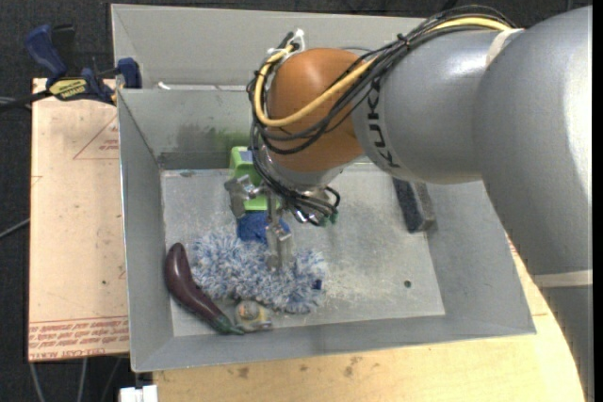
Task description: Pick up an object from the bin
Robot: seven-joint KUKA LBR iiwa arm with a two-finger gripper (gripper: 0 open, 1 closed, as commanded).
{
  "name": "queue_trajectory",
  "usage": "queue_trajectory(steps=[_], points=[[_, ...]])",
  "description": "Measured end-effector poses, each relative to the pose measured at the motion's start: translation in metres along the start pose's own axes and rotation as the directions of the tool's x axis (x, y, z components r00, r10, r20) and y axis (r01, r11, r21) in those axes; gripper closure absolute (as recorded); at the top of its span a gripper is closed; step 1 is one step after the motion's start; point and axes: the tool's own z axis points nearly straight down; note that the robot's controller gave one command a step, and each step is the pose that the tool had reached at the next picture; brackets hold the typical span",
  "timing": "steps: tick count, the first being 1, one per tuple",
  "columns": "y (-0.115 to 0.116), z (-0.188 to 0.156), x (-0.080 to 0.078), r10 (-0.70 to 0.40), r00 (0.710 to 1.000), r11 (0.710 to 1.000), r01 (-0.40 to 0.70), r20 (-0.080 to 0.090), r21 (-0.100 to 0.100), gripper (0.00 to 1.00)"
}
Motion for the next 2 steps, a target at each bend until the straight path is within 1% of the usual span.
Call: queue_trajectory(steps=[1, 2], points=[[0.0032, 0.0364, 0.0094, -0.169, 0.986, 0.986, 0.169, 0.009, 0.0, 1.0], [0.0032, 0.0364, 0.0094, -0.169, 0.986, 0.986, 0.169, 0.009, 0.0, 1.0]])
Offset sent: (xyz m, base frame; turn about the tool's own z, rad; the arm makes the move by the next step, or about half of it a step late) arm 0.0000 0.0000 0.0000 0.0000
